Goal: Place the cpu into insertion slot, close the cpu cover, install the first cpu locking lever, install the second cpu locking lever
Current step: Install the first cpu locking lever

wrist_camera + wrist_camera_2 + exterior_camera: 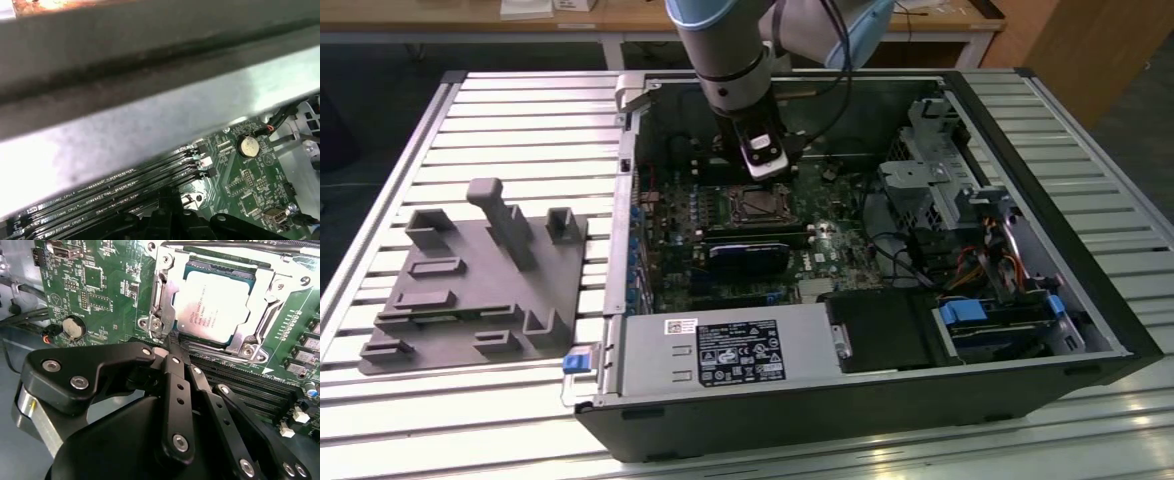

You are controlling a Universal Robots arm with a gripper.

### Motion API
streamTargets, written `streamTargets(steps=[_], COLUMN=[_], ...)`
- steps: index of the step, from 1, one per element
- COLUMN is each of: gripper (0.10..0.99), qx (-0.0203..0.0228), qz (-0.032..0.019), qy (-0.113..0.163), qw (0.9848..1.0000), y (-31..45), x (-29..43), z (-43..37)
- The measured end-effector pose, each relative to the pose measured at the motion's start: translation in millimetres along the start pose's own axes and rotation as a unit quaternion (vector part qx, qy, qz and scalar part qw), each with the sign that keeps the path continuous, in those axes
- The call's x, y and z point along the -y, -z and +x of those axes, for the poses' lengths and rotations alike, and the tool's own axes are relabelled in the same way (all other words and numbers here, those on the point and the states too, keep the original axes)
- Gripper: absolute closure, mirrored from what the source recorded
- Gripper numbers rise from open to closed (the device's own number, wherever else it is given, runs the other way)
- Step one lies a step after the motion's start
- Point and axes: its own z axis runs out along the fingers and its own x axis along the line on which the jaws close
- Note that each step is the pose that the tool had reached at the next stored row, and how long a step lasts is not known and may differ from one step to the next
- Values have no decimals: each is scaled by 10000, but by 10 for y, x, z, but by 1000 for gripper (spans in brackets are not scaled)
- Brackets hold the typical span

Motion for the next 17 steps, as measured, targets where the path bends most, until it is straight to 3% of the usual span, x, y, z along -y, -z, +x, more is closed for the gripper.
streamTargets(steps=[10, 17], gripper=[980, 980], qx=[3, -10], qz=[0, -10], qy=[-18, -22], qw=[10000, 10000], y=[185, 193], x=[-45, -49], z=[-46, -53])
